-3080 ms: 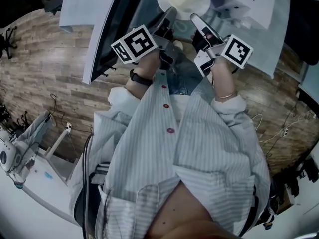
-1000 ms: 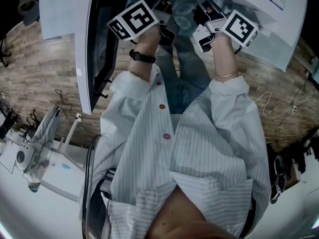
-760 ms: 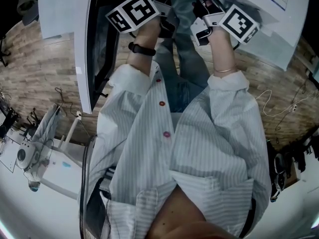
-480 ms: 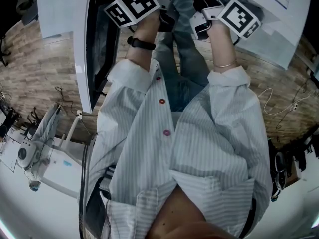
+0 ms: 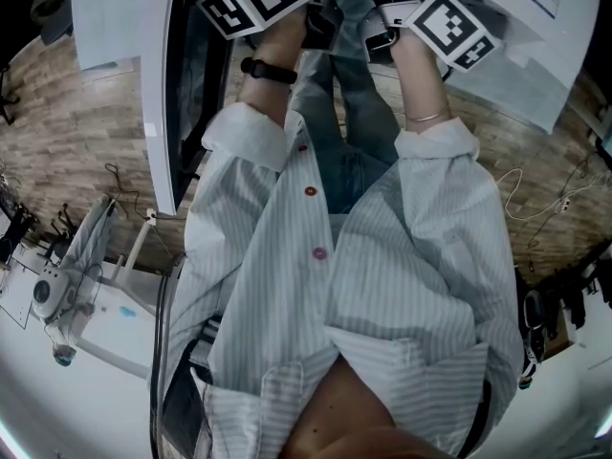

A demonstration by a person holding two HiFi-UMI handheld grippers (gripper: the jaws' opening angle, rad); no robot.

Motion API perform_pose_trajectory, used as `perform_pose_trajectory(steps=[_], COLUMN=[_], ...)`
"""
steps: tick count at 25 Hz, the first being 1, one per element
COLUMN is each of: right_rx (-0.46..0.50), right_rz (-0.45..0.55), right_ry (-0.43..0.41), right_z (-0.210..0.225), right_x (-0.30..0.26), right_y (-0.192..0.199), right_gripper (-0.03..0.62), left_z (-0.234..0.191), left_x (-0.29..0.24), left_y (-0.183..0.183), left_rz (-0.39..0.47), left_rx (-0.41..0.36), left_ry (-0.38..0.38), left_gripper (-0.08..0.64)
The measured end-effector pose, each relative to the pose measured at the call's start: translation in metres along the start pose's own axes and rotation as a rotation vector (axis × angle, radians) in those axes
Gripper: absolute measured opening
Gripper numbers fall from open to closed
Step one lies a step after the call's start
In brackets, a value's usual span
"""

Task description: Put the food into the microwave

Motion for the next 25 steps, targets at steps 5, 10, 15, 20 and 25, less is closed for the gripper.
perform_pose_trajectory(steps=[5,10,15,20,25], right_rx=[0.058,0.113,0.178,0.200,0.217], right_rz=[0.003,0.001,0.005,0.009,0.020], right_ry=[0.036,0.051,0.088,0.110,0.135], right_z=[-0.006,-0.006,-0.008,-0.005,-0.002], right_x=[-0.002,-0.003,-0.002,0.000,0.004], right_y=[-0.002,-0.002,0.000,-0.002,-0.001], right_gripper=[0.106,0.116,0.133,0.139,0.146], left_z=[0.001,0.005,0.009,0.013,0.016], left_x=[0.000,-0.002,-0.003,-0.007,-0.009], left_y=[-0.004,-0.003,0.000,0.003,0.005], left_rz=[-0.019,-0.061,-0.098,-0.176,-0.229], left_rx=[-0.043,-0.117,-0.164,-0.209,-0.206], left_ry=[-0.023,-0.064,-0.082,-0.083,-0.076], left_gripper=[0.107,0.138,0.187,0.235,0.255])
Point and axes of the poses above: the fingertips, and each gripper's own axes: x backward along the fingers, z to its right, y out of its underside, the point moved 7 cm from there along x, backward along the fingers, and after that the axes turned 14 degrees about y, right-handed, at the moved point
